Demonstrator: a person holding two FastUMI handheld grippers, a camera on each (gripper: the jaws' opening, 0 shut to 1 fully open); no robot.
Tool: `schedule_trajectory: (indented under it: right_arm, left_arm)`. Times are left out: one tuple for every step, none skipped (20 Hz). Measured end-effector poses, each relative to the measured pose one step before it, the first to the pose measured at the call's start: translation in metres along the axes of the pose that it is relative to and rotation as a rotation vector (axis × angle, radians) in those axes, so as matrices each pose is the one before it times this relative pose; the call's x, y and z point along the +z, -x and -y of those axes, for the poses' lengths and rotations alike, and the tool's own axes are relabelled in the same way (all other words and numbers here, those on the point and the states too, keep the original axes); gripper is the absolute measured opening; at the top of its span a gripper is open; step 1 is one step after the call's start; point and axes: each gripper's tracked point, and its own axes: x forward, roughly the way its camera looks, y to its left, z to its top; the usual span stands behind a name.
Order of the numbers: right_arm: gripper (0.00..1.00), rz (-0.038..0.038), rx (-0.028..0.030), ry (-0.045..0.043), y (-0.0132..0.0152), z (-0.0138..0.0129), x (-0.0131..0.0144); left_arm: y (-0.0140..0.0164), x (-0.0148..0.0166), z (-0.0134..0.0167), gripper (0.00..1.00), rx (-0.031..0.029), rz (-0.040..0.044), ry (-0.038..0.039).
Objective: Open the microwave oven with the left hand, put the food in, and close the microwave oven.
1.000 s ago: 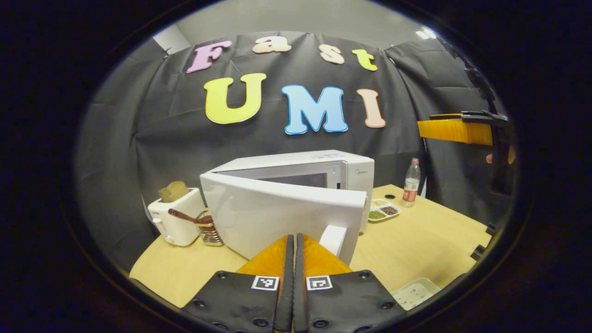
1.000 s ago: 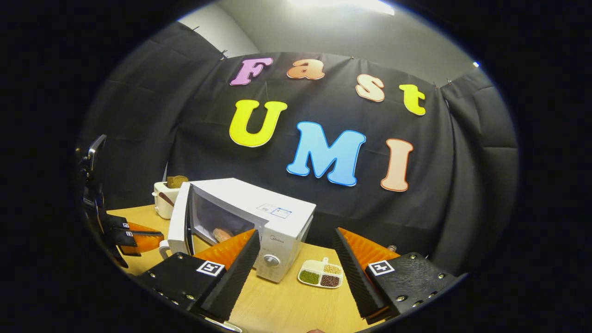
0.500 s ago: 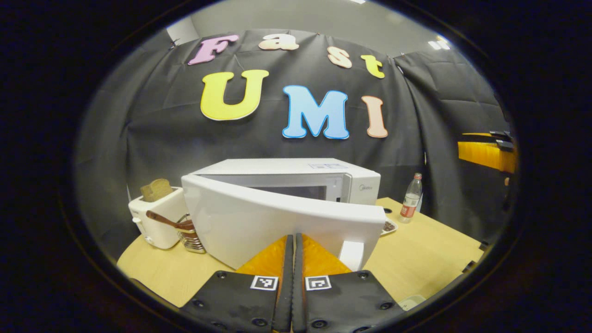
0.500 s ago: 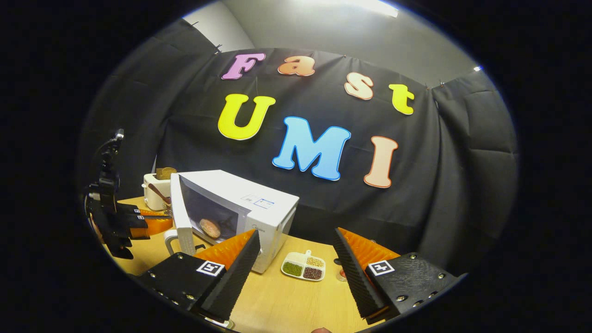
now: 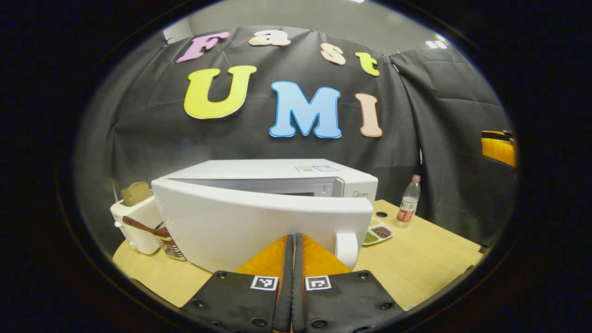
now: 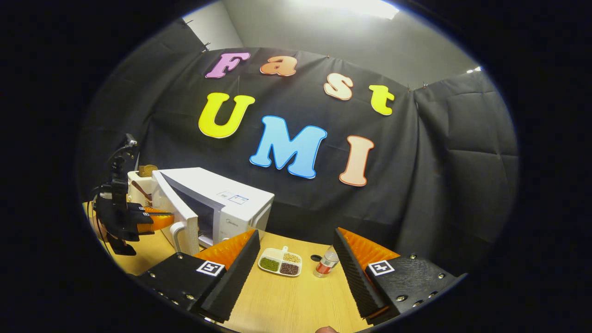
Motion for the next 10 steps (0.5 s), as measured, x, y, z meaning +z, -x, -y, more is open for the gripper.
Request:
schedule_trajectory:
  right_arm:
    - [0.97,-0.00653,-0.00695,-0.00115,0.00231,0.00267,-0.00206]
    - [0.97,-0.00894,-0.00741,-0.00212,0.00245,0.00424,-0.00443]
    - [0.97,-0.00790,-0.00700,-0.00414,0.00207,0.00386,-0.00328]
    - [0.97,-0.00543,-0.00504,-0.00441,0.00160,0.00376,-0.00250]
    - [0.97,-0.00371,-0.00885,-0.00219,0.00105,0.00417,-0.00127]
    - [0.97,-0.00291,-0.00607,-0.00143,-0.00077,0.00369,-0.00163]
    - [0.97,-0.00173,-0.00572,0.00023,0.00138,0.00350,-0.00086]
    - [0.97,-0.00055,-0.00424,0.00172,-0.00049,0.00375,-0.00086]
    - [0.97,0.00030,-0.00175,0.00264,0.00152,0.00386,-0.00086]
    - [0.97,0.00028,-0.00514,0.00208,-0.00071,0.00237,0.00125]
  left_arm:
    - [-0.00559,0.00154,0.00028,0.08,0.00024,0.00092,-0.00160]
    - [-0.00624,0.00040,0.00128,0.08,0.00006,0.00054,-0.00457]
    - [-0.00557,0.00238,0.00141,0.08,0.00061,0.00207,-0.00539]
    - [-0.00632,0.00116,0.00033,0.08,0.00158,0.00053,-0.00411]
    - [-0.00535,0.00063,0.00029,0.08,0.00126,0.00082,-0.00326]
    - [-0.00612,0.00155,0.00043,0.08,0.00100,0.00187,-0.00158]
    - [-0.00522,0.00228,-0.00070,0.08,0.00426,0.00003,0.00020]
    - [-0.00497,0.00017,0.00038,0.08,0.00455,0.00082,0.00364]
    - [-0.00414,0.00106,0.00034,0.08,0.00426,-0.00020,0.00517]
    - [-0.00438,0.00191,0.00037,0.08,0.00423,-0.00019,0.00533]
